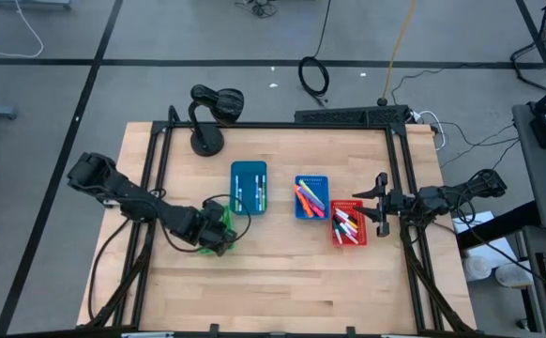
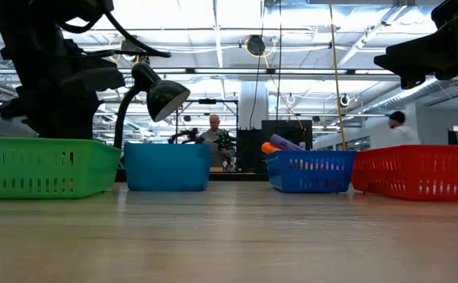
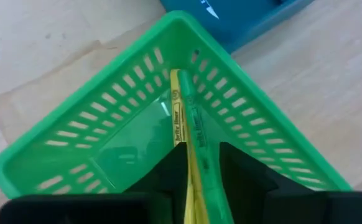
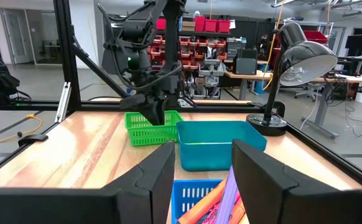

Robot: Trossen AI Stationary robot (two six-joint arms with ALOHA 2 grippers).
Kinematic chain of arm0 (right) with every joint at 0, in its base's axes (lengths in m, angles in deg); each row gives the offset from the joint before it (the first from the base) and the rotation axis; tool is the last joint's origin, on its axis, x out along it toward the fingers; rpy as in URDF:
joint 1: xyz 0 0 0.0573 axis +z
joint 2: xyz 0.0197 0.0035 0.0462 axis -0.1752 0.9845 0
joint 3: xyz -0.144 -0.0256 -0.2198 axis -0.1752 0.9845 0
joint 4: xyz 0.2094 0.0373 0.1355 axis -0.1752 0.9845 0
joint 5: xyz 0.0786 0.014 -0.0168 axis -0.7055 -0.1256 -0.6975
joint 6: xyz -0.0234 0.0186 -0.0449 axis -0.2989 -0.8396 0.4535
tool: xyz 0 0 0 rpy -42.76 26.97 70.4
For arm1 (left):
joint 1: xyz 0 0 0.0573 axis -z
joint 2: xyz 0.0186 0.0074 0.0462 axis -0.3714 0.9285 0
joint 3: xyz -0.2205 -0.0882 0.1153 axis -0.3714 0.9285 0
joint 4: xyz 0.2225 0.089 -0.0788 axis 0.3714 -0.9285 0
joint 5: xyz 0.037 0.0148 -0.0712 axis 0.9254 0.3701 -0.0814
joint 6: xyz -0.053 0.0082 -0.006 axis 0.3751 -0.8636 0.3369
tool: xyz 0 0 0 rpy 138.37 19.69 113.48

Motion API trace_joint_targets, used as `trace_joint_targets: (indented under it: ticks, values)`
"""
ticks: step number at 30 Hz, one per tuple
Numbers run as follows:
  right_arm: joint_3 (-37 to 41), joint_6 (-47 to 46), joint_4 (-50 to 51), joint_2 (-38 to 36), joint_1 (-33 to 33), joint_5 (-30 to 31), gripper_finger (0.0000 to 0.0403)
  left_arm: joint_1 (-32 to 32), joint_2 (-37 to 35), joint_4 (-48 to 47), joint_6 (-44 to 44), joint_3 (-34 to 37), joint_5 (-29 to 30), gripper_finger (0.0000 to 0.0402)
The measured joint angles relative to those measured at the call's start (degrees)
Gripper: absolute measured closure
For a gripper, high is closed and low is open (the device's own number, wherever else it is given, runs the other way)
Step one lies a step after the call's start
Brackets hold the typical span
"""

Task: Pick & Place Markers
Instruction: Put the green pen into the green bin, then return to Home Position

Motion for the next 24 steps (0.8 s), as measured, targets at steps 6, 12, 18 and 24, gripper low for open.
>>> trace_joint_targets:
  ticks: [6,12,18,24]
  values:
    - [0.0,-0.01,-0.01,0.0,0.0,-0.02,0.0257,0.0,-2.39,-0.25,-5.38,-0.49,0.22,0.0268]
    - [0.0,-0.02,-0.01,0.0,-0.02,0.0,0.0257,0.0,-12.73,-0.55,-14.71,-4.44,0.97,0.024]
    - [0.02,0.0,-0.01,0.0,-0.02,-0.02,0.0257,0.67,-23.41,-0.33,-25.83,-10.87,0.54,0.0239]
    - [0.02,-0.02,-0.01,-0.02,-0.02,-0.02,0.0257,0.88,-30.61,0.73,-40.18,-14.14,1.07,0.024]
